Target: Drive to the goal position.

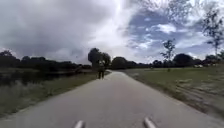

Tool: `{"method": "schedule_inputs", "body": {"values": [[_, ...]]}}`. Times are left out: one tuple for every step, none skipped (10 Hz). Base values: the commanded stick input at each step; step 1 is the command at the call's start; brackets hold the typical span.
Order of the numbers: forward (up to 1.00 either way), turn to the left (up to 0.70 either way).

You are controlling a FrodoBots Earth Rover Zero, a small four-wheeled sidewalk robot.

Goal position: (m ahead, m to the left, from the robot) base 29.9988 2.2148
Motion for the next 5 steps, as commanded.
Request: {"method": "schedule_inputs", "body": {"values": [[0.70, 0.00], [0.70, 0.00], [0.70, 0.00], [0.70, 0.00], [0.70, 0.00]]}}
